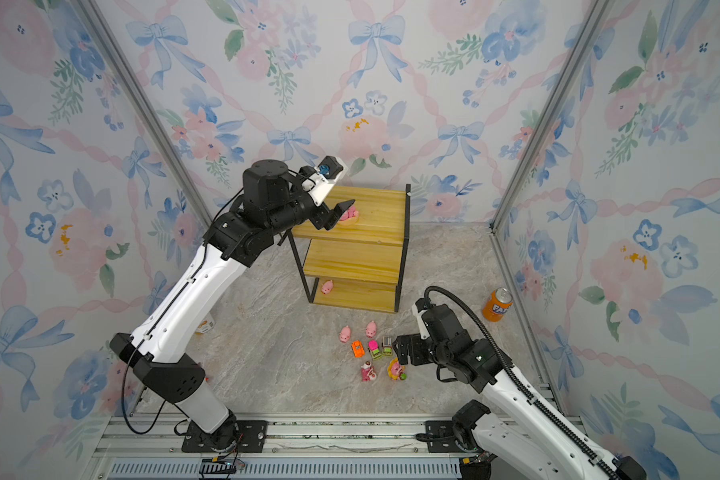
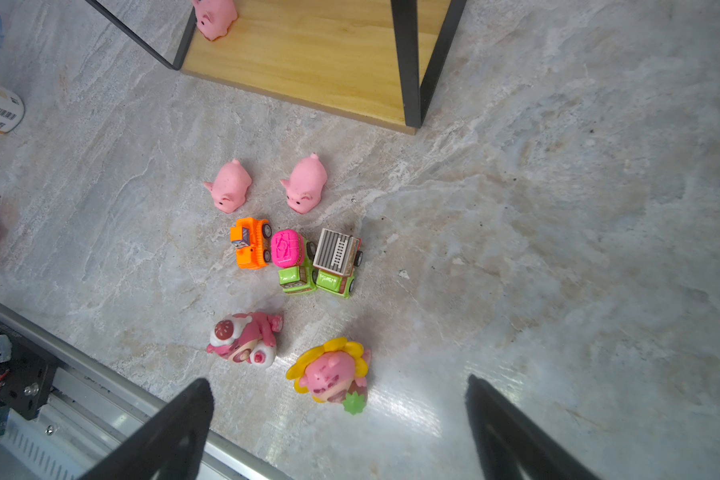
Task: Place and organize the plastic toys onto the shelf
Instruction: 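Withdraw the left gripper from the shelf and lower it toward the toy cluster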
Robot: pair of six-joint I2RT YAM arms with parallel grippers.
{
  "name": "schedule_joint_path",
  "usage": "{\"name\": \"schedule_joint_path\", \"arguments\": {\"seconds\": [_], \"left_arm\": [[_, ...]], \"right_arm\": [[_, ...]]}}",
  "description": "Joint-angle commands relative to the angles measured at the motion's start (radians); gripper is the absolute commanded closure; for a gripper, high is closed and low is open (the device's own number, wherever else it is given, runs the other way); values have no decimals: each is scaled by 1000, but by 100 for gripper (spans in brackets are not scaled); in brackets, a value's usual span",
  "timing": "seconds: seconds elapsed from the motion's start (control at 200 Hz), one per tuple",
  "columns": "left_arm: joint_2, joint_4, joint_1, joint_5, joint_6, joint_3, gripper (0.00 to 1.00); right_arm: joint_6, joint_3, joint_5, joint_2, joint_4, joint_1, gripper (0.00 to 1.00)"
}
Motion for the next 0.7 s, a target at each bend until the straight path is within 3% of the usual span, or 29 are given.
{"name": "schedule_joint_path", "arguments": {"seconds": [0.0, 0.125, 0.435, 0.69], "left_arm": [[-101, -14, -22, 41, 6, -154, 17], [-222, -5, -61, 83, -32, -388, 17], [-411, 163, -144, 144, -267, -907, 19], [-508, 380, -171, 246, -397, -1207, 17]], "right_arm": [[3, 16, 4, -2, -7, -9, 3], [-7, 44, 3, 12, -20, -11, 3], [-16, 100, 8, 57, -29, -15, 3], [-10, 103, 23, 64, -49, -19, 3]]}}
